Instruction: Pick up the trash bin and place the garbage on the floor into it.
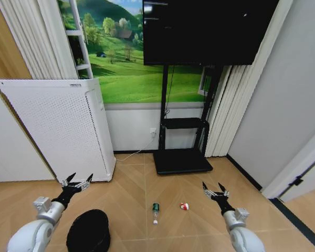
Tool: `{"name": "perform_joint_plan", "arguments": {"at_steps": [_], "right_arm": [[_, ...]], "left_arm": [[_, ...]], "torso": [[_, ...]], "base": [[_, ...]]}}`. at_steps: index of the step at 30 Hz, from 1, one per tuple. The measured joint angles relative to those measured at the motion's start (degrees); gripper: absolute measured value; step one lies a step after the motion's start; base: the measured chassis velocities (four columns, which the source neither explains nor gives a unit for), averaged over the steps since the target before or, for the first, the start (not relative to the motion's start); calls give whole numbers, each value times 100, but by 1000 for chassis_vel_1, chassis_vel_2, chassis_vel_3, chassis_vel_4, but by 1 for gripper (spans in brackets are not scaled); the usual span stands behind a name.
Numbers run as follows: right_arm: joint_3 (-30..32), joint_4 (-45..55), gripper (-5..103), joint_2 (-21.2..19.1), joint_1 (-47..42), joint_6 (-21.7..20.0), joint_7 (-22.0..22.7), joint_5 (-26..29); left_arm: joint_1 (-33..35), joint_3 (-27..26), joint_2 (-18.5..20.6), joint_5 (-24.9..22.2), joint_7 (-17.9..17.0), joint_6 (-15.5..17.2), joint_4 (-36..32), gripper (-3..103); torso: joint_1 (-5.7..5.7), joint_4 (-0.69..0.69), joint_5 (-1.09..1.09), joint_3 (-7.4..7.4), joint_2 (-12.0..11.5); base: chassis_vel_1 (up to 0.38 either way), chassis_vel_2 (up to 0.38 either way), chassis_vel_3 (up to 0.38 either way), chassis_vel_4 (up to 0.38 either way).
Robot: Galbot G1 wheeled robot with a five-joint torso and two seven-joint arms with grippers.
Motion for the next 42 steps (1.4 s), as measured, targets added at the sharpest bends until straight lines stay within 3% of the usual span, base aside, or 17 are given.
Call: {"name": "perform_joint_plan", "arguments": {"at_steps": [25,30,42], "right_arm": [[21,48,100,47,-63,-2,-14,-35],[12,48,100,64,-103,3,-17,-49],[8,107,100,52,-77,-81,48,-44]], "left_arm": [[45,-35,27,-6,60,-28,29,100],[35,-36,-3,-2,85,-56,123,100],[4,-62,-11,-34,92,-80,172,100]], "torso": [[-171,0,0,-330,-502],[-238,0,0,-478,-716],[-318,0,0,-650,-967]], "base": [[0,0,0,0],[0,0,0,0],[0,0,0,0]]}}
